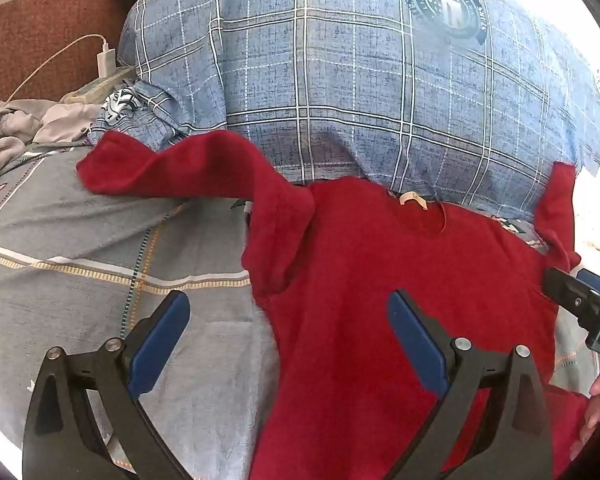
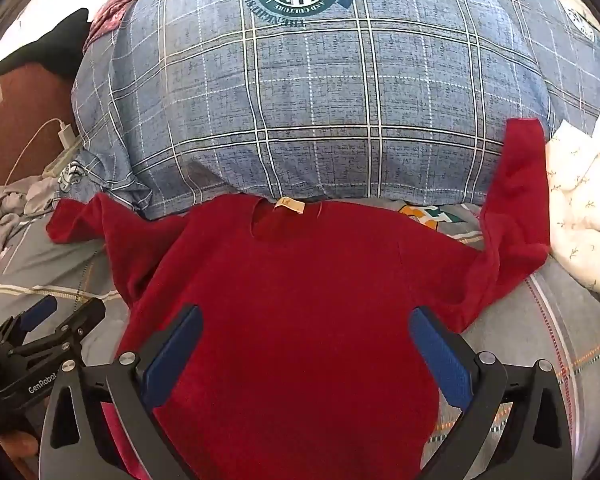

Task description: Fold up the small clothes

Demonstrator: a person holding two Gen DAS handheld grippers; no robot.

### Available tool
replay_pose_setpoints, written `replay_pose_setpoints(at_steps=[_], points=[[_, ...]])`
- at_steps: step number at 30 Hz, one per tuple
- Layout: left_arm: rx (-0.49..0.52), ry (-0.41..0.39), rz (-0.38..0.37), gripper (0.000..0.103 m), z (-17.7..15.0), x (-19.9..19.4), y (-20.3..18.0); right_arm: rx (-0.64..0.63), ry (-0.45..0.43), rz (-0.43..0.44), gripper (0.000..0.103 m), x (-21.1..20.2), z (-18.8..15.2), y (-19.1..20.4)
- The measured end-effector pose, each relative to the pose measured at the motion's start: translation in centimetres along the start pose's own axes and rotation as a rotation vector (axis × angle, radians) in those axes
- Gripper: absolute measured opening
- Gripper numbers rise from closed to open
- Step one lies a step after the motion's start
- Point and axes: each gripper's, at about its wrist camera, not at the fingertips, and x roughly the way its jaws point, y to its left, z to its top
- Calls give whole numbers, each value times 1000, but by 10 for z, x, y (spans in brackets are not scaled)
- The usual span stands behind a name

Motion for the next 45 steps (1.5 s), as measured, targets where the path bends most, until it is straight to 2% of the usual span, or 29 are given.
replay_pose_setpoints(at_steps=[14,20,26,34,38,45], points=[[-10,5,9,100,2,5,3,-59,16,-20,102,12,4,11],[-11,5,15,100,5,7,6,-75,4,-16,102,17,3,16],[-17,13,16,100,5,11,7,-73,-46,-7,102,20,2,20],[-13,24,16,100,3,17,6,-42,-55,-6,102,24,4,16],[-8,26,17,100,3,19,4,-29,-29,-9,102,29,4,11],[-10,39,-2,100,1,23,-2,-41,-2,-65,102,36,1,6]])
